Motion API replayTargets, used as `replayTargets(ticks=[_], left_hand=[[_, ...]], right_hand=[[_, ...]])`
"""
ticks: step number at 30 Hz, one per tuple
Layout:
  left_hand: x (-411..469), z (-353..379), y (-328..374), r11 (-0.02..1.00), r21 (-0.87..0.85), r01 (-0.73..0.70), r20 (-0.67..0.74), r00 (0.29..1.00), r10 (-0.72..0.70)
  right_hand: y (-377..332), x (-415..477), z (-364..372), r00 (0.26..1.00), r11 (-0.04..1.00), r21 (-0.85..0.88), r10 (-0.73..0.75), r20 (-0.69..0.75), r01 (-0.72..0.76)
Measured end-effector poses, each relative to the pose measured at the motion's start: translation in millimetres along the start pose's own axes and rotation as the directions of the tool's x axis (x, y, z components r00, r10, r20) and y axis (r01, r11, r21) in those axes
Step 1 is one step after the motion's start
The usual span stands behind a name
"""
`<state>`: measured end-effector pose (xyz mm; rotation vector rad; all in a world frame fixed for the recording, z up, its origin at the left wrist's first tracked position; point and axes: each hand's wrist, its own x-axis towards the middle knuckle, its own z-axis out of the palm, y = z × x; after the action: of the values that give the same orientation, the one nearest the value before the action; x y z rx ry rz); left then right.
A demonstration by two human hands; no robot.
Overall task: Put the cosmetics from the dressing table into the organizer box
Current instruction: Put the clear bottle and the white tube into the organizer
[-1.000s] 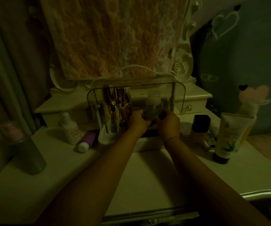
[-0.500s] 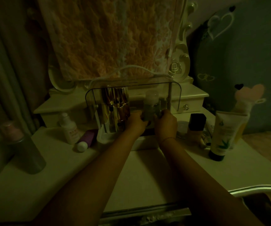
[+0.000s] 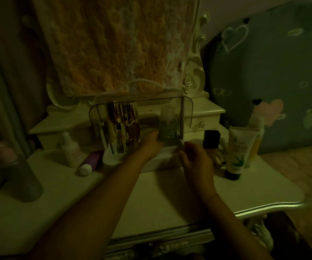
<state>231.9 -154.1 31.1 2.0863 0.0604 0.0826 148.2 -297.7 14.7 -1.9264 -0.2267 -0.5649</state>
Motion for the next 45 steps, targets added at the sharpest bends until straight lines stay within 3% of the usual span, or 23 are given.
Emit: replayTargets(ticks=[4,7,9,12,17,26,34,39,45], left_hand=[[-26.3,5.3,10.0,0.996,-0.047,-0.074,-0.193,0.979,0.064],[-69.3,20.3,19.3,0.946,-0.008,-0.324,-0.401,0.868,0.294],[-95.9,37.8,26.4,0.901,-0.037,-0.433,-0.383,0.839,0.388],[-113.4,73.3,38.7,0.906,-0.162,-0.39,-0.191,0.914,0.359],[-106.4,115.6,62.6,0.917,-0.339,-0.209,0.04,0.971,0.236],[-96.8,137.3,60.9,0.929,-0.319,-0.187,0.061,0.974,0.217],[-108.4,100.6,36.8,0.914,-0.322,-0.247,-0.059,0.969,0.241],[-105.8,45.1,17.1,0.896,-0.363,-0.255,-0.146,0.965,0.216],[-82.8,-4.5,9.2,0.92,-0.286,-0.269,-0.279,0.941,0.189]], right_hand=[[-1.3,-27.0,-33.5,0.996,0.997,0.049,-0.058,-0.062,0.061],[5.7,-39.9,-64.9,0.975,0.997,-0.01,-0.082,-0.205,0.082],[13.7,-42.0,-84.4,0.943,0.998,-0.024,-0.059,-0.326,0.054],[34.0,-34.6,-104.4,0.904,0.998,-0.009,0.045,-0.426,-0.054],[61.1,-17.6,-112.5,0.944,0.981,0.047,0.196,-0.266,-0.19],[64.2,-15.8,-117.9,0.984,0.987,0.057,0.153,-0.093,-0.148],[37.6,-25.5,-89.9,0.997,0.996,0.071,0.055,-0.061,-0.051],[10.2,-18.6,-44.1,0.999,0.986,0.169,-0.016,0.03,0.011],[-20.3,13.7,13.0,0.994,0.979,0.202,-0.045,0.104,0.024]])
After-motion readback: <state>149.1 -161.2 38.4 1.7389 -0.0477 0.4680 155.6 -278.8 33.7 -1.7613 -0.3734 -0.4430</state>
